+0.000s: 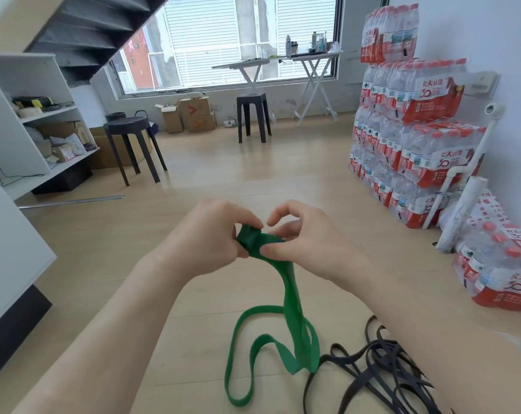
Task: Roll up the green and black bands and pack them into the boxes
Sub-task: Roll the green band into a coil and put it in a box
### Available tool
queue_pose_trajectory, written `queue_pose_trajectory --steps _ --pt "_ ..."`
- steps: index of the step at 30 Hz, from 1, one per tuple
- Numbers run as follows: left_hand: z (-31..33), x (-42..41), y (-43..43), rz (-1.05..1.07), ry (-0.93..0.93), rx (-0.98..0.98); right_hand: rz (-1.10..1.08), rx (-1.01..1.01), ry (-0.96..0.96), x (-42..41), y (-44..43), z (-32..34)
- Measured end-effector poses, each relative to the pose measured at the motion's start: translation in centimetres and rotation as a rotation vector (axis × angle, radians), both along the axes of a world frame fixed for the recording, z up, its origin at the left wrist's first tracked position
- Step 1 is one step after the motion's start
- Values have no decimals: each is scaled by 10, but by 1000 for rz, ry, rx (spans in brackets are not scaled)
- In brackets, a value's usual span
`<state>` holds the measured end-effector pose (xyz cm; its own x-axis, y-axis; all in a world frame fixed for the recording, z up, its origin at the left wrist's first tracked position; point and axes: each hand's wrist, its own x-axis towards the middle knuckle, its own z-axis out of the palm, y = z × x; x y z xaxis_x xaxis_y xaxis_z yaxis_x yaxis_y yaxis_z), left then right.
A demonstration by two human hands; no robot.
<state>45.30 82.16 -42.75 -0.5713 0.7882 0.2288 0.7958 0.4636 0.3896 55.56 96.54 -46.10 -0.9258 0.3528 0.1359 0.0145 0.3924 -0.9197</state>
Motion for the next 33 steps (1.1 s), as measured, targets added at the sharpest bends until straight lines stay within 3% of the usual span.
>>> queue_pose_trajectory --steps 2,5,10,14,18,23,25,29,33 --pt "-3 3 4 -73 57 -36 -18 -160 -47 -1 4 -2" --pt "-8 6 11 -170 126 -36 -104 -226 -69 -5 4 -9" --pt "-12 1 14 -137 10 73 -36 -494 -9 -5 10 -8" --pt "-9 4 12 -149 -225 183 -3 -618 2 -2 11 -6" --pt "-6 1 4 -190 -663 422 63 -790 68 -1 14 -4" --pt "-14 1 7 -244 -892 567 158 -893 119 -2 14 -4" --pt "-11 4 8 -196 -838 615 153 -827 104 0 11 0" --pt "-6 5 8 -98 -776 672 176 -490 33 6 5 9" --pt "-7 5 10 -36 -804 707 1 48 10 5 -8 3"
